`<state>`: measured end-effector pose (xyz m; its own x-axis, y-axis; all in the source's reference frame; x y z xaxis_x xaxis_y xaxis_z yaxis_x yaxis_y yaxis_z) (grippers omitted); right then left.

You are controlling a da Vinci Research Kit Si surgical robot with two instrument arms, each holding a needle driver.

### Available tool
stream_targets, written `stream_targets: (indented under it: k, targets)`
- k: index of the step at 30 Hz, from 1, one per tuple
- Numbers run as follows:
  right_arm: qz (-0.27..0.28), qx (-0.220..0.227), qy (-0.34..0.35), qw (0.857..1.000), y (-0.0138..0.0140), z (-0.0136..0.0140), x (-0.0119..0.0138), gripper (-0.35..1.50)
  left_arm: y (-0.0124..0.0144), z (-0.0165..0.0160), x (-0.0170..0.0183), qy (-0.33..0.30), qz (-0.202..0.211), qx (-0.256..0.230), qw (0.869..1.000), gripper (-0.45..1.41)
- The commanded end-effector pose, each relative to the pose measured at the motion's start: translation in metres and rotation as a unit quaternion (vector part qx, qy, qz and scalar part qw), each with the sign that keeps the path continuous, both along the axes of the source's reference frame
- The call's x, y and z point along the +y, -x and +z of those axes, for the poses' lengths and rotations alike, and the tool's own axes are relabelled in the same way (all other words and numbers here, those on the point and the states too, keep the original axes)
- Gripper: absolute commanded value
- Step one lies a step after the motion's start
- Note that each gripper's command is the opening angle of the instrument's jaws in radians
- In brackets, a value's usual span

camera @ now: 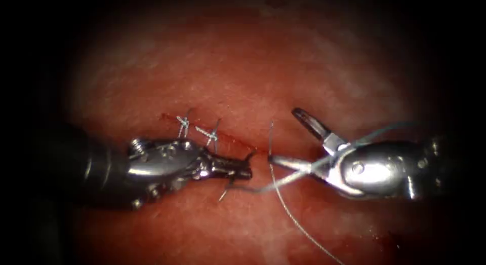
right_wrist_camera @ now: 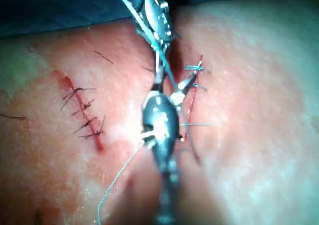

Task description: Wound Closure

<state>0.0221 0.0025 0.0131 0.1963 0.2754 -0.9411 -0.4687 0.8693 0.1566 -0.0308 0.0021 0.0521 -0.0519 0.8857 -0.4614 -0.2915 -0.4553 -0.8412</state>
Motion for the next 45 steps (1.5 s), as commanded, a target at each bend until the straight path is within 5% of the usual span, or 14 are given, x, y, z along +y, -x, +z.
stream_targets:
  k: [1, 9, 22, 28, 34, 40, 45]
  targets:
    - [-0.006, -0.002, 0.010, 1.000, -0.0007, 0.0005, -0.0021, 1.02, 0.0004, 0.0004, -0.0012, -0.002, -0.008, -0.002, 1.000, -0.45]
    - [-0.037, -0.035, 0.068, 0.996, -0.0022, 0.0003, -0.0024, 0.87, 0.0004, 0.0003, -0.0018, 0.004, -0.048, 0.003, 0.999, -0.45]
    - [-0.119, -0.117, 0.169, 0.971, -0.0050, -0.0015, -0.0030, 0.23, 0.0004, 0.0003, -0.0018, 0.015, -0.060, 0.022, 0.998, -0.45]
    - [-0.133, -0.139, 0.211, 0.958, -0.0053, -0.0024, -0.0023, 0.09, 0.0004, 0.0003, -0.0019, 0.023, -0.061, 0.029, 0.997, -0.45]
    - [-0.137, -0.148, 0.225, 0.953, -0.0059, -0.0029, -0.0019, 0.09, 0.0004, 0.0004, -0.0021, 0.029, -0.061, 0.032, 0.997, -0.45]
    - [-0.140, -0.141, 0.227, 0.953, -0.0062, -0.0027, -0.0018, 0.36, 0.0005, 0.0004, -0.0023, 0.029, -0.059, 0.030, 0.997, -0.45]
    - [-0.146, -0.129, 0.230, 0.953, -0.0065, -0.0023, -0.0015, 0.33, 0.0006, 0.0001, -0.0026, 0.029, -0.054, 0.023, 0.998, -0.45]
